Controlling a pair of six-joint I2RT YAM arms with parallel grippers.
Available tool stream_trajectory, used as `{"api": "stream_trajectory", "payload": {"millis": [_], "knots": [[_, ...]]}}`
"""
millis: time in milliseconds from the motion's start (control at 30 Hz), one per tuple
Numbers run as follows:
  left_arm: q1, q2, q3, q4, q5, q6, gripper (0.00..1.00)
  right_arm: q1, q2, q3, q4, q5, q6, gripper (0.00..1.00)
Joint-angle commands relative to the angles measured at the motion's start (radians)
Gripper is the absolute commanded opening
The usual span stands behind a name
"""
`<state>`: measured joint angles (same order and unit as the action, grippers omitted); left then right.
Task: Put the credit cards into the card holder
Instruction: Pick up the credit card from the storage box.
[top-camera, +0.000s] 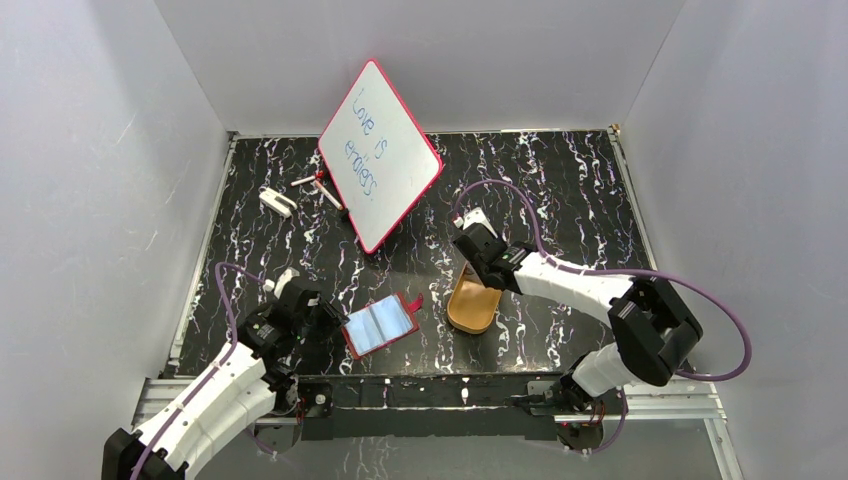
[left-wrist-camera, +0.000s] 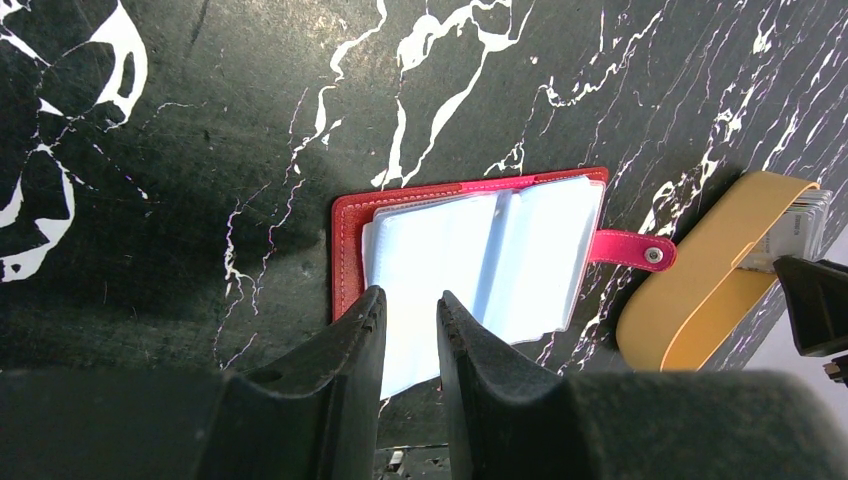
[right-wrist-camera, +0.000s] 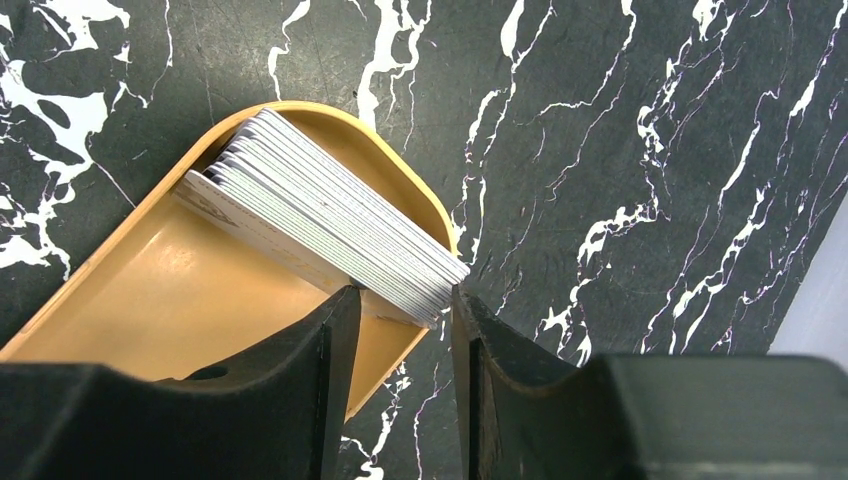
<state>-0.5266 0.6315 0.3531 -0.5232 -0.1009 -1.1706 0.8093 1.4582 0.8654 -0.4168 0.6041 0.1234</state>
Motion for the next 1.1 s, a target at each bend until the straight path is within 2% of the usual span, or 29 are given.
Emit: {"api": "stream_trajectory", "payload": {"millis": [0,167,333,533,967,1067], "knots": [[-0.003,-0.002,-0.003,-0.002,0.003,0.011,0.24,0.002,-0.050,0.000,0.021,0.019,-0.010,0.48],[-0.003,-0.004,-0.003,-0.002,0.003,0.009,0.24,0.002,-0.082,-0.015,0.042,-0.026,-0.018,0.62],[-0.003,-0.004,-0.003,-0.002,0.003,0.009,0.24,0.003,-0.042,-0.003,0.024,-0.006,-0.003,0.65],[-0.003,-0.006,-0.005,-0.003,0.005,0.007,0.24,0.002,-0.017,0.004,0.011,0.034,0.010,0.62],[-0.003,-0.008,-0.006,-0.002,0.004,0.008,0.24,0.001,-0.011,0.007,0.003,0.067,0.007,0.47],[-0.003,-0.008,-0.006,-0.002,0.004,0.009,0.24,0.001,-0.012,0.009,0.000,0.066,0.007,0.46]]}}
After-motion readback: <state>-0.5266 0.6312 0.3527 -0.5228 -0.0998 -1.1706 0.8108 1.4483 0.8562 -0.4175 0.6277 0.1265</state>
